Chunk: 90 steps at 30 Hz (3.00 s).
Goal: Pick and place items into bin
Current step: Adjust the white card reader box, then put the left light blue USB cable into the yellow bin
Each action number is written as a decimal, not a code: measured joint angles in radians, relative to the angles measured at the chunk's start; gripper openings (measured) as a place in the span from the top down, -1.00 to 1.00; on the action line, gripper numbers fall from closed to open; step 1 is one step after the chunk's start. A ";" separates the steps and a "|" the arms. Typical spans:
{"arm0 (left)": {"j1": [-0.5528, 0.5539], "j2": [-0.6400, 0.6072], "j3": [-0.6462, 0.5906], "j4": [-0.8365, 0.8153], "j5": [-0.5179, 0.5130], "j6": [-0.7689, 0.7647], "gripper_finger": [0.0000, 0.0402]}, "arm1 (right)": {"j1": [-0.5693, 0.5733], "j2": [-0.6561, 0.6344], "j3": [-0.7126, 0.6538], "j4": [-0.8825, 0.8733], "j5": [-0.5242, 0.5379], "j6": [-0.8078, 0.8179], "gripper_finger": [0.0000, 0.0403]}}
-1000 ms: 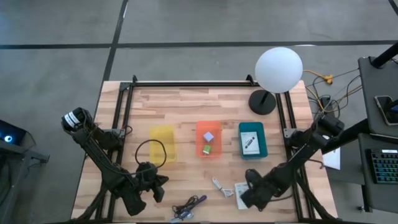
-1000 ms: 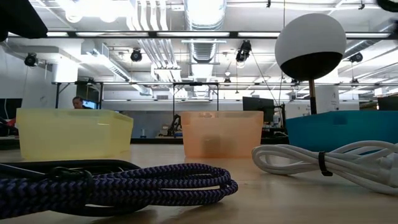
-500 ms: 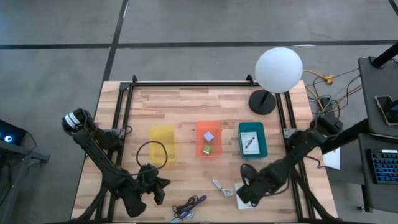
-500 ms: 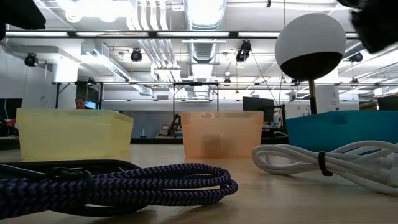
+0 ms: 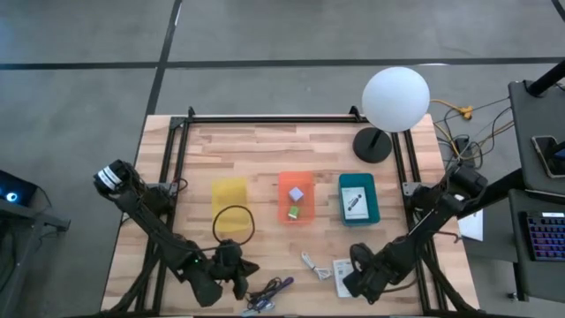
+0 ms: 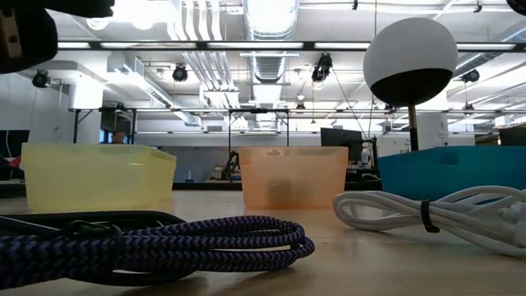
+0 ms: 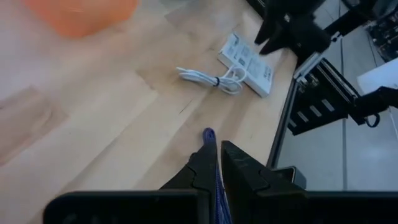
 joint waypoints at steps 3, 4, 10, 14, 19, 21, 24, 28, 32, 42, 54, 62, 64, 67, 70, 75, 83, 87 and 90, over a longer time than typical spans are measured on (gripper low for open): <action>0.000 0.000 0.000 0.001 0.005 0.000 0.96 | 0.000 0.036 0.000 0.068 -0.001 -0.049 0.26; -0.001 0.000 0.000 0.002 0.010 0.000 0.96 | 0.001 0.050 0.000 0.097 -0.005 -0.063 0.26; -0.001 0.000 0.000 0.019 0.048 -0.001 0.96 | -0.015 0.103 0.003 0.249 0.011 -0.136 0.26; -0.001 0.000 0.000 0.012 0.050 -0.002 0.96 | -0.062 0.112 0.001 0.297 0.069 -0.171 0.26; -0.001 0.000 0.000 -0.047 0.054 -0.036 0.96 | -0.160 0.113 -0.001 0.339 0.139 -0.218 0.24; -0.002 0.000 0.000 -0.107 0.057 -0.079 0.96 | -0.203 0.113 -0.002 0.406 0.138 -0.285 0.24; -0.002 0.000 0.000 -0.188 0.076 -0.129 0.96 | -0.259 0.113 -0.002 0.533 0.138 -0.382 0.23; 0.006 0.000 0.000 -0.220 0.076 -0.132 0.96 | -0.317 0.113 -0.001 0.653 0.138 -0.462 0.24; 0.017 0.000 0.000 -0.217 0.074 -0.129 0.96 | -0.352 0.112 0.007 0.677 0.134 -0.490 0.25; 0.025 0.007 0.000 -0.034 0.199 0.041 0.96 | -0.347 0.112 0.105 0.480 0.072 -0.658 0.25; -0.050 0.008 0.088 -0.045 0.374 0.361 0.96 | -0.314 0.111 0.161 0.310 0.052 -0.888 0.24; -0.119 0.146 0.255 -0.055 0.474 0.445 0.96 | -0.315 0.122 0.151 0.300 0.056 -0.886 0.24; -0.118 0.210 0.285 -0.055 0.488 0.444 0.99 | -0.315 0.135 0.152 0.305 0.056 -0.886 0.24; -0.112 0.297 0.339 -0.054 0.503 0.447 0.99 | -0.316 0.152 0.151 0.302 0.053 -0.883 0.24; -0.105 0.364 0.398 -0.049 0.500 0.461 1.00 | -0.313 0.153 0.151 0.302 0.044 -0.869 0.24; -0.085 0.418 0.439 -0.047 0.482 0.478 1.00 | -0.309 0.153 0.148 0.302 0.037 -0.868 0.24; -0.044 0.455 0.423 -0.067 0.484 0.479 1.00 | -0.309 0.153 0.146 0.294 0.033 -0.847 0.24; -0.027 0.457 0.388 -0.064 0.484 0.499 1.00 | -0.309 0.153 0.144 0.294 0.030 -0.846 0.24; -0.021 0.455 0.369 -0.051 0.485 0.504 1.00 | -0.309 0.153 0.144 0.280 0.030 -0.845 0.24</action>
